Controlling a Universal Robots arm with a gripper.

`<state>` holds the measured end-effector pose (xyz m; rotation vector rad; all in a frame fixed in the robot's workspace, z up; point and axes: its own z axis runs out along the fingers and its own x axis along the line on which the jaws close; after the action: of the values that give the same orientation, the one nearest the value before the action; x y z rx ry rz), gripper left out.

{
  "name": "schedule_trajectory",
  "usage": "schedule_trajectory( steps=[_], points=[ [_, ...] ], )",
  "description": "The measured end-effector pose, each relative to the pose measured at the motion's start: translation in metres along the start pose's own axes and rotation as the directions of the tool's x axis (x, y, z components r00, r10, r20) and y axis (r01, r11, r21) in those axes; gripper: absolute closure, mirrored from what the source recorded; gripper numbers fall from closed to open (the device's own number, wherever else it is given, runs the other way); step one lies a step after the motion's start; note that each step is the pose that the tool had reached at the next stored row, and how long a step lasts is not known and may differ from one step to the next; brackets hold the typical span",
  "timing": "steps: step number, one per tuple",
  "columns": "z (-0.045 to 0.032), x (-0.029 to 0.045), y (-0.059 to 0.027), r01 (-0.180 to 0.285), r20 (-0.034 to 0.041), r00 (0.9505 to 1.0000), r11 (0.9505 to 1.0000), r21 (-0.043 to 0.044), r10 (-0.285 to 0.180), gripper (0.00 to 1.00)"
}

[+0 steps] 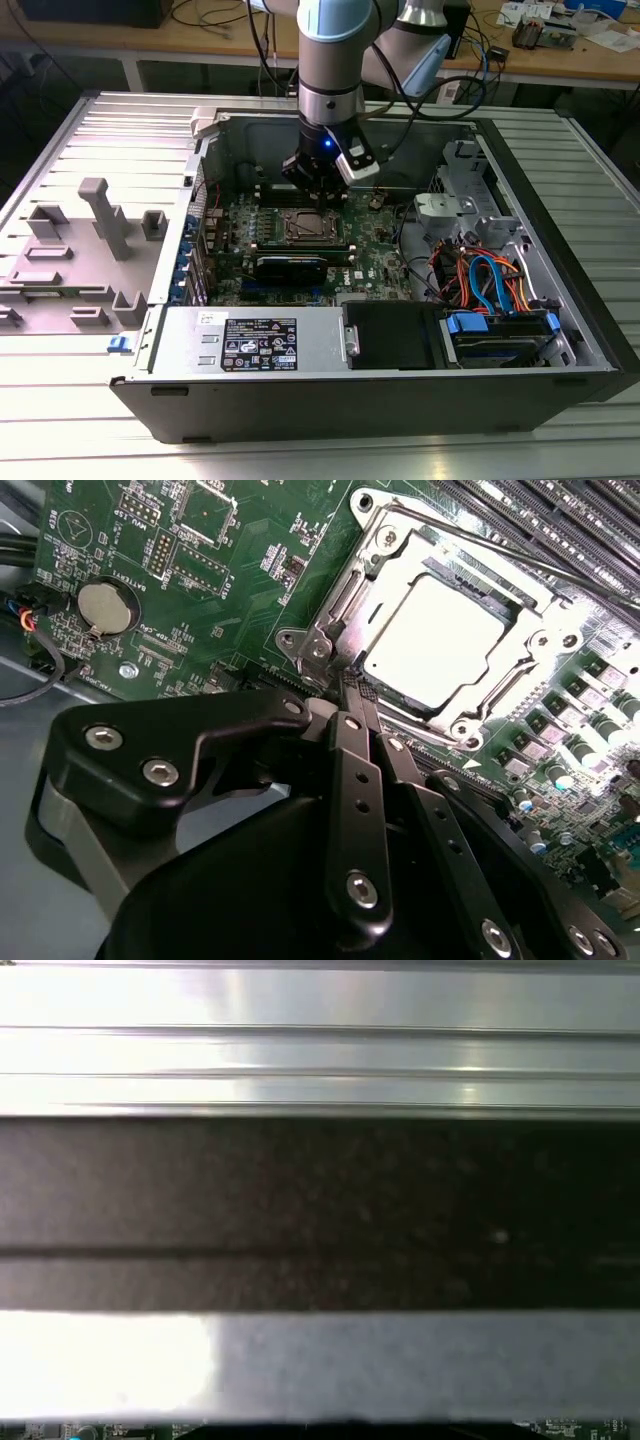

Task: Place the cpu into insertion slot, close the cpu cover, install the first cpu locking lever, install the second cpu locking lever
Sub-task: 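Install the second cpu locking lever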

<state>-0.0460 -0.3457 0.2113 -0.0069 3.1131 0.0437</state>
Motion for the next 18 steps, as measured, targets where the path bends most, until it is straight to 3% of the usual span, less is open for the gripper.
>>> schedule_trajectory(
  steps=[5, 18],
  points=[
    [-0.0002, 0.0, -0.0018, 0.0, 0.0, 1.0, 1.0, 0.0003, 0.0, 0.89],
    [-0.0007, 0.0001, -0.0194, 0.0, 0.0, 1.0, 1.0, 0.0008, 0.0, 0.89]
  ],
)
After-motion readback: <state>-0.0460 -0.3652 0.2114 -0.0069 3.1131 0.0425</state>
